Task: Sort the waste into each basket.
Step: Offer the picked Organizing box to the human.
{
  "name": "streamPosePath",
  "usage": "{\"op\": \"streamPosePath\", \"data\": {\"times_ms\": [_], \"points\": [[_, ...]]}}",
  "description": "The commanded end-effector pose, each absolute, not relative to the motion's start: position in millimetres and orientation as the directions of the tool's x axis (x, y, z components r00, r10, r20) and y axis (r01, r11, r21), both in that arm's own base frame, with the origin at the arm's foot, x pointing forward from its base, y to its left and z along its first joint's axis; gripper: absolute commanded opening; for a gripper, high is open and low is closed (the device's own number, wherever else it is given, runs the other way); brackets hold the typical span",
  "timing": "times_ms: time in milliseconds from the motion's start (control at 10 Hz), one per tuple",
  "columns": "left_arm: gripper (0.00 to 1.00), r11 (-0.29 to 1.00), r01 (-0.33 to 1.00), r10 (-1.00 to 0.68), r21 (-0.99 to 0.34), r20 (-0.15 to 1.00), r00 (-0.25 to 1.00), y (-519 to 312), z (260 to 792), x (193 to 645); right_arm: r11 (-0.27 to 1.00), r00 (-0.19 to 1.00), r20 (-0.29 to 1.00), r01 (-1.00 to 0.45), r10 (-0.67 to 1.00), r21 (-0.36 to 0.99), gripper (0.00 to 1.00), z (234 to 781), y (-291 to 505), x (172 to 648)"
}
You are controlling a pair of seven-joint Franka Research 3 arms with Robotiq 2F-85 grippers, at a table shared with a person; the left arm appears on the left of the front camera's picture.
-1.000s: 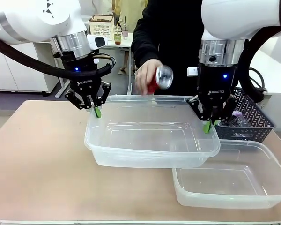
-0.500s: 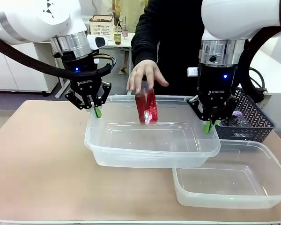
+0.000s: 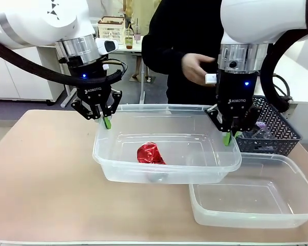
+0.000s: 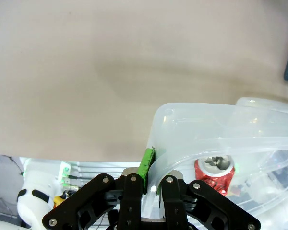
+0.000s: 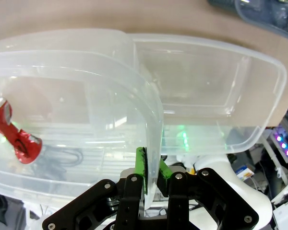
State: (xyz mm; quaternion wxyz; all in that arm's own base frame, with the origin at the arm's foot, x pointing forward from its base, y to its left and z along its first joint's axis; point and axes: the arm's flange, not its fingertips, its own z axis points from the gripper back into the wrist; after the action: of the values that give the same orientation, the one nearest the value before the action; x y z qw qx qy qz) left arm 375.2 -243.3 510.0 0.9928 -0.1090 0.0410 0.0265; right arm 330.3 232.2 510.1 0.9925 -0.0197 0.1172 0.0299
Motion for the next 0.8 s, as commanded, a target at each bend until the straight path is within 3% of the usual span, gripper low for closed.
{"op": "streamPosePath", "data": {"times_ms": [0, 700], "points": [[0.07, 0.970, -0.078, 0.061, -0.230, -0.078, 0.995, -244.1, 518.8, 378.1, 0.997, 0.968, -0.243, -0.069, 0.056, -0.046, 0.06, 511.8, 233.8, 328.0], [0.07, 0.970, -0.078, 0.061, -0.230, -0.078, 0.995, -244.1, 518.8, 378.1, 0.997, 0.968, -0.243, -0.069, 0.056, -0.046, 0.06, 511.8, 233.8, 328.0]]}}
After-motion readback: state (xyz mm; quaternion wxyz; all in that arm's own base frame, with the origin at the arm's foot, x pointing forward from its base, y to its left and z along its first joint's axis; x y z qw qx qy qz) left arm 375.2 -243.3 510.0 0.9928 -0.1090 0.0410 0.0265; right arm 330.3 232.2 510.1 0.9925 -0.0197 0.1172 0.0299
